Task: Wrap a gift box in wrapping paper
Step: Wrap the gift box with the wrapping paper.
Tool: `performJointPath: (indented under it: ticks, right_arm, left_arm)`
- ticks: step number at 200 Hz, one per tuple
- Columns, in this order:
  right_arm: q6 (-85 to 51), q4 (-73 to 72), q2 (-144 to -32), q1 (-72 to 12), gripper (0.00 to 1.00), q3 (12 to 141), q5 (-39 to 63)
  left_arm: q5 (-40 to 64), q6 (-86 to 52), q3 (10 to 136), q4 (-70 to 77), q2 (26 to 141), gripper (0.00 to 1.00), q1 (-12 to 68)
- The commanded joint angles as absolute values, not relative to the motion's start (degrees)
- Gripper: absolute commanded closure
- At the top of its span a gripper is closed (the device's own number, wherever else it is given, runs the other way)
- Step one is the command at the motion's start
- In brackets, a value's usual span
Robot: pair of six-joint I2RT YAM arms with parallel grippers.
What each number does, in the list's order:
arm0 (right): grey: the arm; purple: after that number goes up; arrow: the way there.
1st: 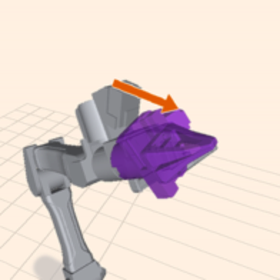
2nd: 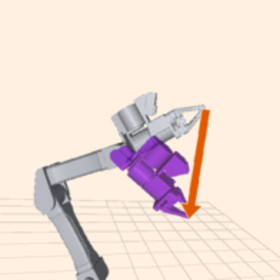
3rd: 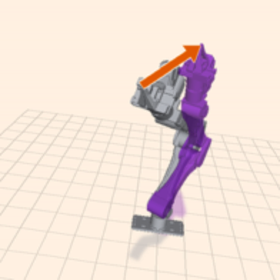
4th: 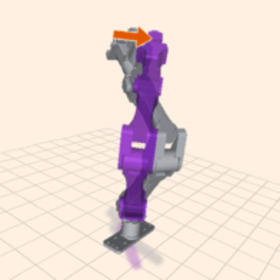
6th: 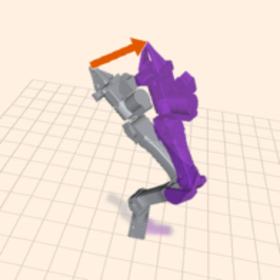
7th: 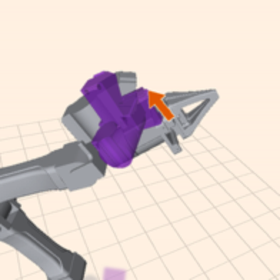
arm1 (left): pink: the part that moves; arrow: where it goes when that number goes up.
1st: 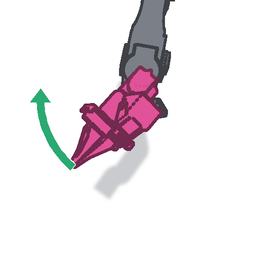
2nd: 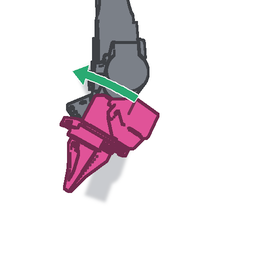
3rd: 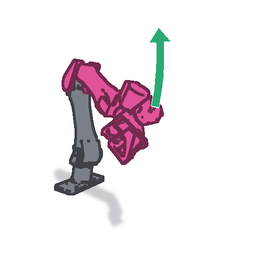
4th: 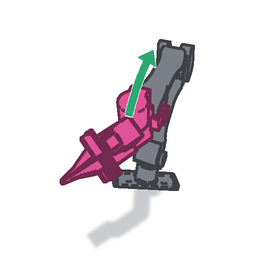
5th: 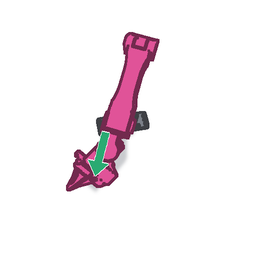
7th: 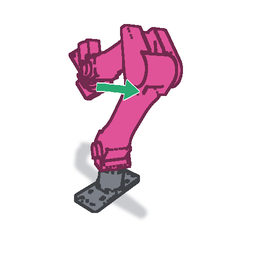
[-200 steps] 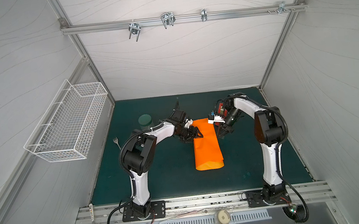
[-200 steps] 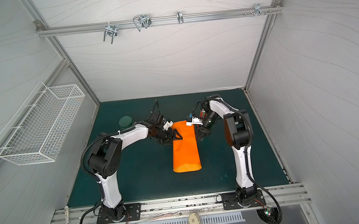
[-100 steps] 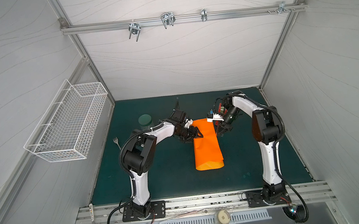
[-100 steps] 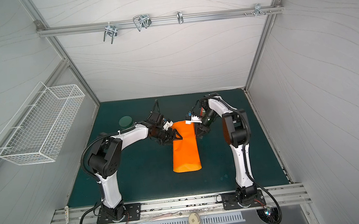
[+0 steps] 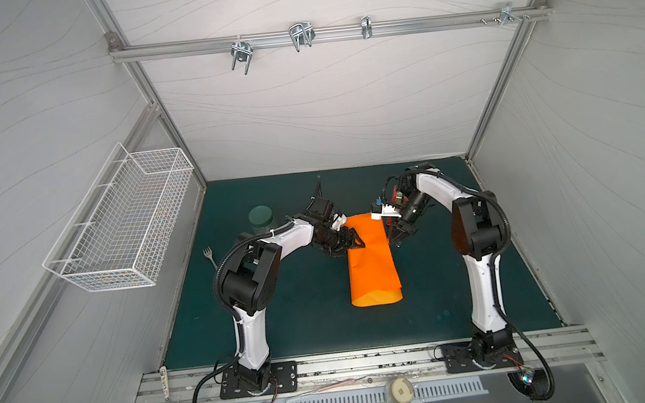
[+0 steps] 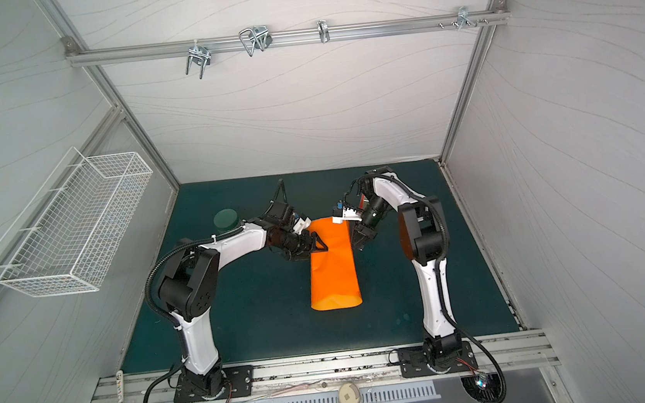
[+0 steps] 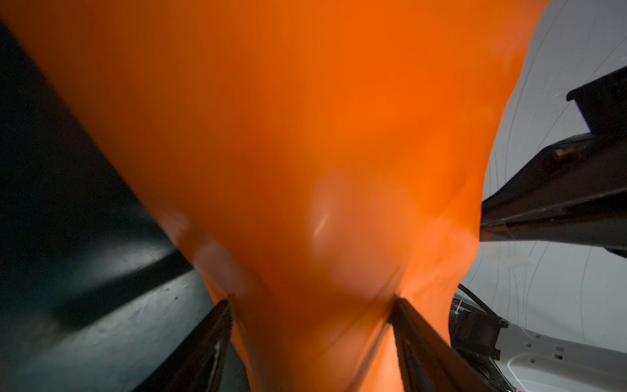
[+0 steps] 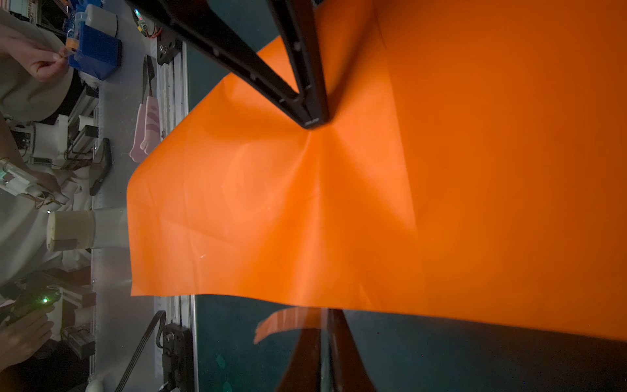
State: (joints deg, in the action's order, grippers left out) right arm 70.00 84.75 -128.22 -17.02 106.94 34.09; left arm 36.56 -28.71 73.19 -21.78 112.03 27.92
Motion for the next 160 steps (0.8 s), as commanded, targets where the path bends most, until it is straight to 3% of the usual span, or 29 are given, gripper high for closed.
performJointPath:
  ticks: [1,160]
  right_arm:
    - [70.3,84.8,-130.4,-17.9,0.87,108.1,35.9]
    - [68.6,83.9,-131.6,-17.6,0.80,111.6,33.7]
  left_arm:
    - [27.0,-28.6,71.3,-24.1,116.8,0.26,28.3]
    - [27.1,-28.5,71.3,-23.9,116.8,0.26,28.7]
